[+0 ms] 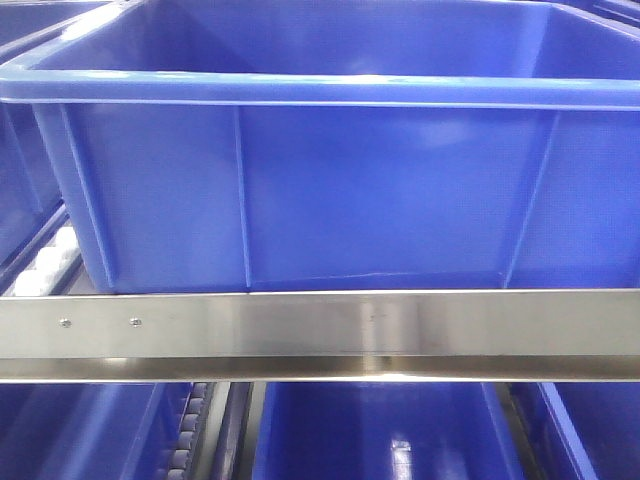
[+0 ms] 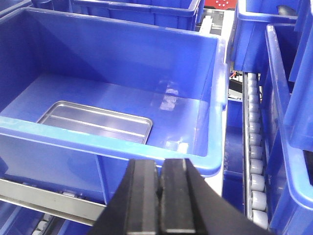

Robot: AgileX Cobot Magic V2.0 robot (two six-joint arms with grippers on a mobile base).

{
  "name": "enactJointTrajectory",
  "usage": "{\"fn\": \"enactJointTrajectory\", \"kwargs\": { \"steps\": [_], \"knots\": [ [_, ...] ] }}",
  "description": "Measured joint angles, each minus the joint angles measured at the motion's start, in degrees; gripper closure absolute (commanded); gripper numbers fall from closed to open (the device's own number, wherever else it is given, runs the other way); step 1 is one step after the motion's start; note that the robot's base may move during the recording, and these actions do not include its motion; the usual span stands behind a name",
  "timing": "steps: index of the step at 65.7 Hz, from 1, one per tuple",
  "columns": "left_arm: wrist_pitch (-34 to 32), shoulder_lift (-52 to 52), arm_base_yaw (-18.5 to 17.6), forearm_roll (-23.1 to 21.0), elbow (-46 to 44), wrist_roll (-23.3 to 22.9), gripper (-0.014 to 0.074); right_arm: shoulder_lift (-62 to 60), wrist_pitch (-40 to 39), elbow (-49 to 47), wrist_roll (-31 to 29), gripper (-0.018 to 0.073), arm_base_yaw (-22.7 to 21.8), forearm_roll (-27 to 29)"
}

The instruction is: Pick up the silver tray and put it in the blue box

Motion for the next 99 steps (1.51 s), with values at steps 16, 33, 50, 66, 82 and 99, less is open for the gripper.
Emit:
{"fn": "enactJointTrajectory", "kwargs": {
  "steps": [16,33,50,66,82,99],
  "knots": [
    [0.00,0.00,0.00,0.00,0.00,0.00,0.0691,0.00,0.00,0.00,0.00,0.0509,0.00,-0.12],
    [-0.88,-1.07,4.96,-7.20,1.08,8.40,0.0691,0.00,0.00,0.09,0.00,0.0509,0.00,-0.12],
    [-12.43,-13.33,21.30,-16.83,13.55,18.46,0.0691,0.00,0.00,0.09,0.00,0.0509,0.00,-0.21],
    [-14.12,-28.43,34.39,-20.52,26.93,18.81,0.0691,0.00,0.00,0.09,0.00,0.0509,0.00,-0.21],
    [-20.87,-29.97,38.17,-20.87,35.02,19.00,0.0691,0.00,0.05,0.09,0.00,0.0509,0.00,-0.21],
    [-21.48,-29.97,38.27,-20.87,35.02,19.00,0.0691,0.00,0.05,0.22,0.00,0.0509,0.00,-0.21]
  ]
}}
